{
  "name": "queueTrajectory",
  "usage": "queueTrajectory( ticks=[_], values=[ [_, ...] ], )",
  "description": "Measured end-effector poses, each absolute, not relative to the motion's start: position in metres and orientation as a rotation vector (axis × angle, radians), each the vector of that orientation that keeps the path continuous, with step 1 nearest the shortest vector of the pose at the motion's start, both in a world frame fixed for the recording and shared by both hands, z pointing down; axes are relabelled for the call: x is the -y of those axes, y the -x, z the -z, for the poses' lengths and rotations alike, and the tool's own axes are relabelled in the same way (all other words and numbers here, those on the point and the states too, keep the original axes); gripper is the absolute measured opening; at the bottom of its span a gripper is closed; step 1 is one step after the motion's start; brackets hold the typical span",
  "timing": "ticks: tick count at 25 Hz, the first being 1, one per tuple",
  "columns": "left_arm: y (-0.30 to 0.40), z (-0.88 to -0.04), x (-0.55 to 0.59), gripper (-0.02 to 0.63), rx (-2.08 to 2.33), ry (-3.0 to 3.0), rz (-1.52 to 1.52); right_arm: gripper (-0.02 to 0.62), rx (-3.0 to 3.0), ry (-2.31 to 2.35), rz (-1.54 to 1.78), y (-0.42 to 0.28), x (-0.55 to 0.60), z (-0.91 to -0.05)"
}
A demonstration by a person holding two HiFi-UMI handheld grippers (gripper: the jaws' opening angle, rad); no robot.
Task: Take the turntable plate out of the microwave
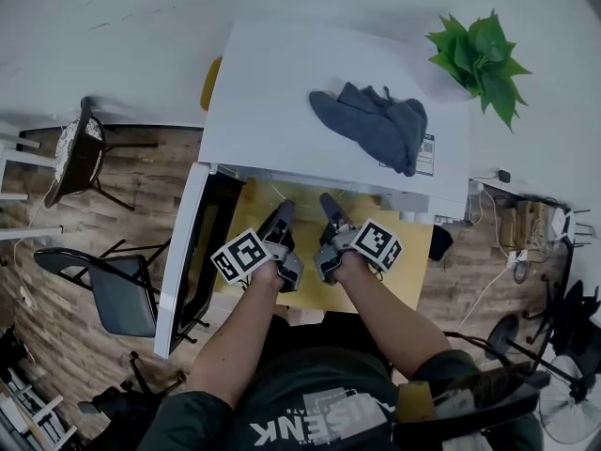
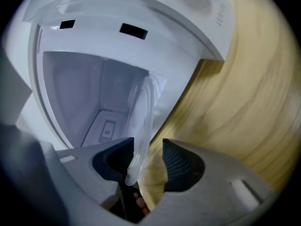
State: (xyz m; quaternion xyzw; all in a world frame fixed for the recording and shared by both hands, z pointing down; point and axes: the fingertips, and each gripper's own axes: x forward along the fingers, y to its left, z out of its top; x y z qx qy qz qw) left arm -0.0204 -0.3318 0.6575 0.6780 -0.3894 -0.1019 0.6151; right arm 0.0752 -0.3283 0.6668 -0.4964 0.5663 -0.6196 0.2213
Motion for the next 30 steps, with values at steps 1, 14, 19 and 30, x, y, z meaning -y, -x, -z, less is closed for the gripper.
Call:
queueTrajectory(
  ticks=[1,14,19,30],
  values=[
    [0.022,-0.657,0.330,0.055,0.900,-1.559,0.236,0.193,-1.571,1.368,1.703,-0.076,0.329,-0.667],
    [0.034,-0.668,0.297,0.061,0.848,-1.528,0.247,0.078,-1.667,1.198,1.679,-0.069,0.327,-0.659],
    [0.039,-0.661,0.311,0.097,0.895,-1.623,0.245,0.048,-1.619,1.109,1.673,-0.070,0.324,-0.651],
    [0.043,-0.660,0.333,0.092,0.945,-1.611,0.294,0.043,-1.675,1.016,1.671,-0.074,0.308,-0.643]
  ],
)
